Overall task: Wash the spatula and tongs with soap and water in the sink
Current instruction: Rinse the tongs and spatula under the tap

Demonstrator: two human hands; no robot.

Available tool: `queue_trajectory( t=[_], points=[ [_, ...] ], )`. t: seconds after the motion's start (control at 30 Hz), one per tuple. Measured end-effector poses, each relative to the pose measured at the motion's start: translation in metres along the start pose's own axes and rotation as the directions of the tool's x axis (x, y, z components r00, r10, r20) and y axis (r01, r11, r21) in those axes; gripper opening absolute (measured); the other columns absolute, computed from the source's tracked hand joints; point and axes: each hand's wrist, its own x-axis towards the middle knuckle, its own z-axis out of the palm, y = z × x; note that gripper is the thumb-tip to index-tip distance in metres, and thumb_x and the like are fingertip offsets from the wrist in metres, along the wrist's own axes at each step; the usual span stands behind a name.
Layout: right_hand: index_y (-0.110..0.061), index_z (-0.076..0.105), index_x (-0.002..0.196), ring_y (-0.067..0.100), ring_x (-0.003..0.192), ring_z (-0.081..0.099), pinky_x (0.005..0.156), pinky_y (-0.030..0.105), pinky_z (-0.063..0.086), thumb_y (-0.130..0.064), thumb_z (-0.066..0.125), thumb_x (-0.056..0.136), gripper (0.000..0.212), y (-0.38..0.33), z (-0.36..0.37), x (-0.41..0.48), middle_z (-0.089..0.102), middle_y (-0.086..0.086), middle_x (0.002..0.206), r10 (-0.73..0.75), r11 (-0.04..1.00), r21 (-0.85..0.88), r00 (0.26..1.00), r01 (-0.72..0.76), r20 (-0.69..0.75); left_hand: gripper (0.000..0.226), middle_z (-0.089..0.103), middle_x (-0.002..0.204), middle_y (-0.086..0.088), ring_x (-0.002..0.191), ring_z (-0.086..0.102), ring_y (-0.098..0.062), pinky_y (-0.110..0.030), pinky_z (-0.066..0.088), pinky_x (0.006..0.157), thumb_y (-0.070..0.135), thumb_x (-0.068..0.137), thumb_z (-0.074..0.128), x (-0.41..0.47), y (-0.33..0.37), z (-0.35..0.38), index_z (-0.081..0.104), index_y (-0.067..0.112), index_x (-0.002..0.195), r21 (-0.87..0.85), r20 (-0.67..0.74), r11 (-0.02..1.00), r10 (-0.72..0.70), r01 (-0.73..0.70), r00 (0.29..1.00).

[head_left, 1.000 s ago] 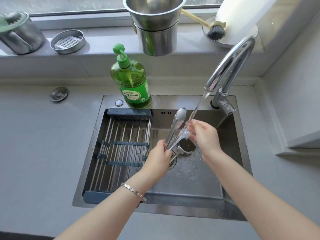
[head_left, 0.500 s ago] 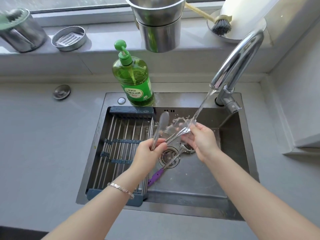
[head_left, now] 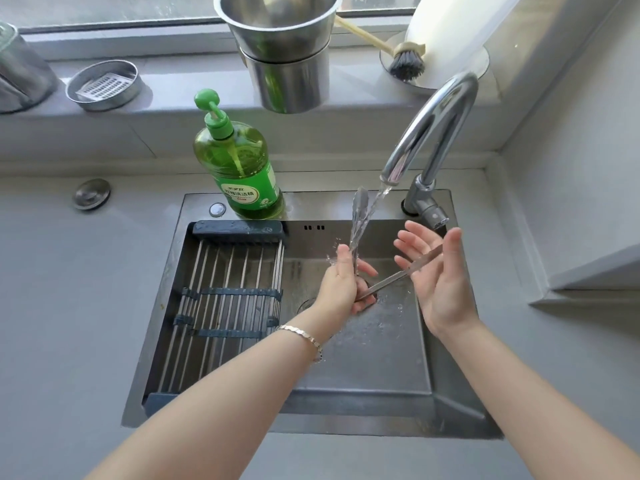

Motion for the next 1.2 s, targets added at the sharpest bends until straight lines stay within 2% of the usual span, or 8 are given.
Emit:
queue_trajectory(
  t=[0.17, 0.3, 0.53, 0.63, 0.83, 0.93, 1.07, 1.2],
  points=[
    [-0.017, 0.049, 0.127, 0.026, 0.125, 0.049, 0.101, 0.035, 0.040, -0.089, 0.060, 0.031, 0.121, 0.003, 0.001, -0.005, 0.047, 0.019, 0.137, 0.121, 0.978, 0.152, 0.980, -0.145, 0.158, 0.066, 0.047, 0.039, -0.002, 0.023, 0.041, -0.005, -0.008, 0.024, 0.030, 0.051, 0.099, 0.018, -0.001, -0.012, 0.002, 0.054, 0.010, 0.062, 0.044, 0.031, 0.999, -0.028, 0.027, 0.999],
    [-0.017, 0.038, 0.139, 0.030, 0.124, 0.050, 0.099, 0.036, 0.043, -0.086, 0.064, 0.031, 0.131, 0.010, 0.018, -0.005, 0.046, 0.023, 0.135, 0.217, 0.954, 0.148, 0.939, -0.262, 0.268, 0.064, 0.044, 0.031, 0.003, 0.020, 0.036, -0.004, -0.007, 0.023, 0.029, 0.053, 0.098, 0.019, -0.005, -0.015, -0.014, 0.050, 0.011, 0.062, 0.059, 0.025, 0.995, -0.078, 0.076, 0.997],
    [-0.018, 0.056, 0.116, 0.030, 0.115, 0.056, 0.102, 0.047, 0.042, -0.076, 0.015, 0.079, 0.080, 0.016, 0.055, 0.011, 0.055, 0.016, 0.127, 0.385, 0.913, 0.025, 0.880, -0.407, 0.279, 0.071, 0.044, 0.037, 0.002, 0.024, 0.025, -0.007, -0.010, 0.017, 0.033, 0.059, 0.095, 0.020, -0.003, -0.020, -0.050, 0.064, 0.008, 0.071, 0.080, 0.086, 0.991, -0.112, 0.105, 0.990],
    [-0.012, 0.047, 0.130, 0.028, 0.114, 0.057, 0.098, 0.046, 0.045, -0.076, 0.023, 0.080, 0.085, 0.022, 0.067, 0.026, 0.059, 0.008, 0.121, 0.472, 0.874, 0.026, 0.859, -0.486, 0.197, 0.064, 0.037, 0.040, 0.005, 0.029, 0.025, -0.008, -0.012, 0.019, 0.034, 0.056, 0.096, 0.019, -0.004, -0.016, -0.061, 0.061, 0.012, 0.078, 0.134, 0.136, 0.987, -0.103, 0.085, 0.985],
    [-0.013, 0.053, 0.068, 0.017, 0.059, 0.052, 0.068, 0.032, 0.047, -0.059, 0.036, 0.091, 0.055, 0.025, 0.079, 0.046, 0.054, 0.001, 0.065, 0.490, 0.869, 0.004, 0.857, -0.495, -0.161, 0.033, 0.038, 0.049, 0.010, 0.032, 0.031, -0.003, -0.016, 0.026, 0.036, 0.046, 0.094, 0.043, -0.010, -0.005, -0.059, 0.055, 0.015, 0.090, 0.447, 0.174, 0.889, 0.020, -0.097, 0.985],
    [-0.011, 0.052, 0.072, 0.021, 0.058, 0.055, 0.071, 0.035, 0.050, -0.062, 0.034, 0.091, 0.057, 0.026, 0.069, 0.055, 0.057, 0.005, 0.067, 0.510, 0.850, 0.018, 0.813, -0.527, -0.282, 0.021, 0.047, 0.062, 0.009, 0.045, 0.043, -0.001, -0.024, 0.033, 0.046, 0.040, 0.090, 0.054, -0.006, 0.002, -0.047, 0.053, 0.020, 0.084, 0.641, 0.187, 0.730, 0.153, -0.239, 0.970],
    [-0.008, 0.057, 0.090, 0.028, 0.077, 0.066, 0.076, 0.041, 0.057, -0.064, 0.037, 0.088, 0.061, 0.025, 0.048, 0.061, 0.067, 0.010, 0.091, 0.556, 0.827, 0.124, 0.763, -0.549, -0.330, 0.040, 0.045, 0.062, 0.003, 0.050, 0.039, -0.014, -0.027, 0.031, 0.048, 0.047, 0.094, 0.045, 0.004, 0.022, -0.031, 0.048, 0.013, 0.073, 0.770, 0.228, 0.601, 0.058, -0.216, 0.972],
    [-0.012, 0.058, 0.082, 0.014, 0.065, 0.059, 0.053, 0.025, 0.051, -0.055, 0.042, 0.092, 0.047, 0.026, 0.032, 0.052, 0.061, 0.002, 0.078, 0.554, 0.832, 0.169, 0.788, -0.528, -0.268, 0.044, 0.040, 0.055, 0.001, 0.041, 0.035, -0.013, -0.020, 0.032, 0.039, 0.049, 0.097, 0.034, 0.014, 0.040, -0.025, 0.053, 0.011, 0.083, 0.784, 0.215, 0.601, -0.023, -0.158, 0.976]
  ],
)
